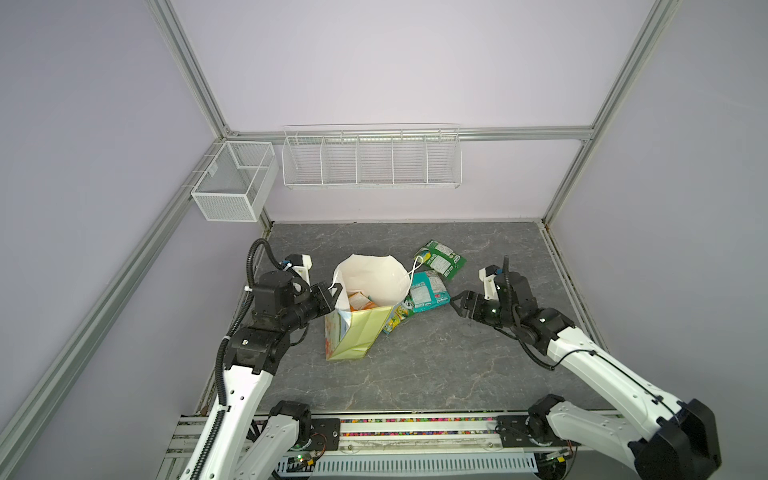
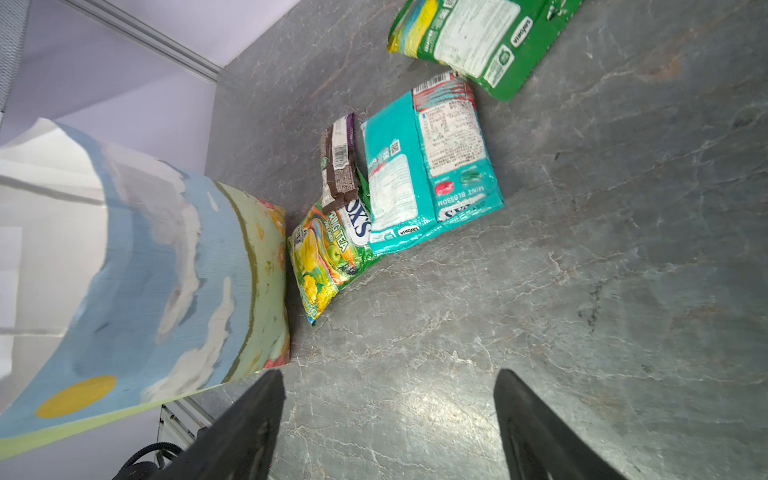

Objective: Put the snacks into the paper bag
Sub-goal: 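Withdraw the right gripper from the bag toward the teal snack packet, then lower the right gripper onto the teal Fox's packet and close on it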

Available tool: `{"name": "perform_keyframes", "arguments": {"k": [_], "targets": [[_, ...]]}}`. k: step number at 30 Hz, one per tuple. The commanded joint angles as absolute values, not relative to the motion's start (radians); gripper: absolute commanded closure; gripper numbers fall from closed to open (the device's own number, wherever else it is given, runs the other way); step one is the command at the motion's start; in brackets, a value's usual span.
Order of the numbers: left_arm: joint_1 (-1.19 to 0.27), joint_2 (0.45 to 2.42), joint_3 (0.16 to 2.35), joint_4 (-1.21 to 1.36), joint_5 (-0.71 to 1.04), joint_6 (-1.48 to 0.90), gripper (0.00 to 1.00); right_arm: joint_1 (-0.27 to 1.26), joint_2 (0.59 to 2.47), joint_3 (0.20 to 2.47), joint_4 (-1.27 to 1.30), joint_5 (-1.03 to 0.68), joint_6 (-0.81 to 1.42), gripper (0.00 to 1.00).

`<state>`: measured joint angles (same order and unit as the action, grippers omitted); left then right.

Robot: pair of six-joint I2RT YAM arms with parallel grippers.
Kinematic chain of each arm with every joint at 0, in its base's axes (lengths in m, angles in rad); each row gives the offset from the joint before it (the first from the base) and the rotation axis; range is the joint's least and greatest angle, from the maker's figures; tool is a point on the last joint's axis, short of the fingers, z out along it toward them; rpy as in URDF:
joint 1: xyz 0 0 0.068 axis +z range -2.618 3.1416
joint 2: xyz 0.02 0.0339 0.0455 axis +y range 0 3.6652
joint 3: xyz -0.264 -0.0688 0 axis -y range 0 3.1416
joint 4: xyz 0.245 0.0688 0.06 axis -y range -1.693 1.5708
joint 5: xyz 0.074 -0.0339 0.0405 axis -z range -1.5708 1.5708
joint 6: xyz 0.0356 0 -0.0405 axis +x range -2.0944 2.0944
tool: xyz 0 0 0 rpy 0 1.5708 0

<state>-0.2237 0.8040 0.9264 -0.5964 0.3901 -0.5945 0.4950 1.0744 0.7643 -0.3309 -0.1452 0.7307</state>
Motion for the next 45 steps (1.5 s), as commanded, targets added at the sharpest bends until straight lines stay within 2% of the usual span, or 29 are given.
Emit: {"name": "perform_keyframes", "arguments": {"k": [1, 22, 45], "targets": [[-0.227, 0.788, 0.922, -0.554, 0.397, -0.592, 1.00, 0.462, 1.063, 0.717, -0.241, -0.217, 0.765, 0.18], [-0.227, 0.783, 0.916, -0.554, 0.396, -0.592, 1.00, 0.286, 1.173, 0.466, 0.183, -0.436, 0.911, 0.18], [-0.227, 0.787, 0.914, -0.552, 0.393, -0.590, 1.00, 0.250, 1.509, 0.412, 0.618, -0.532, 1.064, 0.20]]}}
